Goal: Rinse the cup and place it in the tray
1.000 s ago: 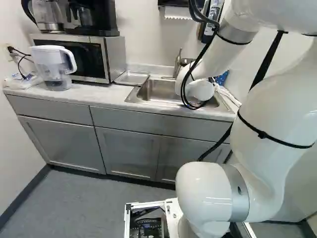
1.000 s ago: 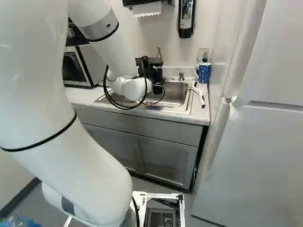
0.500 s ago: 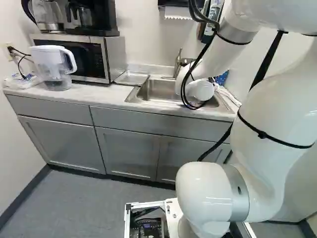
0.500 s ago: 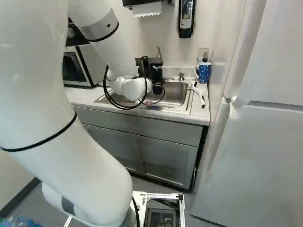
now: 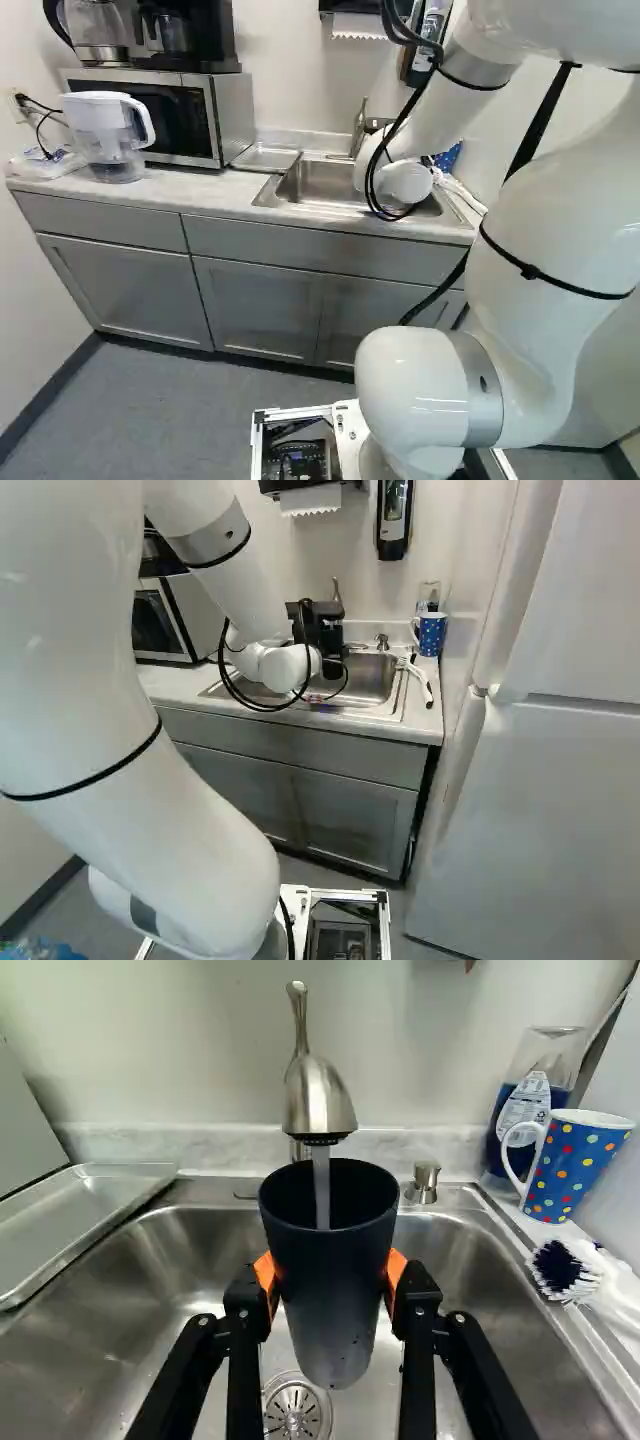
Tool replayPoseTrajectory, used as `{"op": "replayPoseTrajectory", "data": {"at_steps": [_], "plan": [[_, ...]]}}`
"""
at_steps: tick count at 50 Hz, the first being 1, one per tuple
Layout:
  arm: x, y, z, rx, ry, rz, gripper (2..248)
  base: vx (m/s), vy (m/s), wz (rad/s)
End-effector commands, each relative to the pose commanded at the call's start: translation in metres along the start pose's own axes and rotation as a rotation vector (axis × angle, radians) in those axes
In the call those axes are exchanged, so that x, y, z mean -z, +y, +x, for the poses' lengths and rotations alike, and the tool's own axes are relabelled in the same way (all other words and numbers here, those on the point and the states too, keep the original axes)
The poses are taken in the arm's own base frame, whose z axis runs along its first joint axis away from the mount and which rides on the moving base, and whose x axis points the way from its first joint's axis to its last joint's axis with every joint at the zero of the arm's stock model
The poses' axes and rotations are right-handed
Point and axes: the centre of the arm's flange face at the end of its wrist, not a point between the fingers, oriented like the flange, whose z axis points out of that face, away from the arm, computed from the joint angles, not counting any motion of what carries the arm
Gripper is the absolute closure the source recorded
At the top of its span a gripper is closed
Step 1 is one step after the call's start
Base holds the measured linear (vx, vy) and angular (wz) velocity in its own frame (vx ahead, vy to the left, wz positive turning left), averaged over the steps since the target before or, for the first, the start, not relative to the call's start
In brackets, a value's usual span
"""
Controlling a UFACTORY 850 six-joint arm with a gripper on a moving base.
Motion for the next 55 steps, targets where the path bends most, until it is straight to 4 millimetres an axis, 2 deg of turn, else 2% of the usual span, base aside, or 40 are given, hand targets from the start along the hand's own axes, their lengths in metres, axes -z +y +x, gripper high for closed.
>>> {"op": "replayPoseTrajectory", "data": {"at_steps": [55], "plan": [[0.0,0.0,0.0,0.0,0.0,0.0,127,0.0,0.0,0.0]]}}
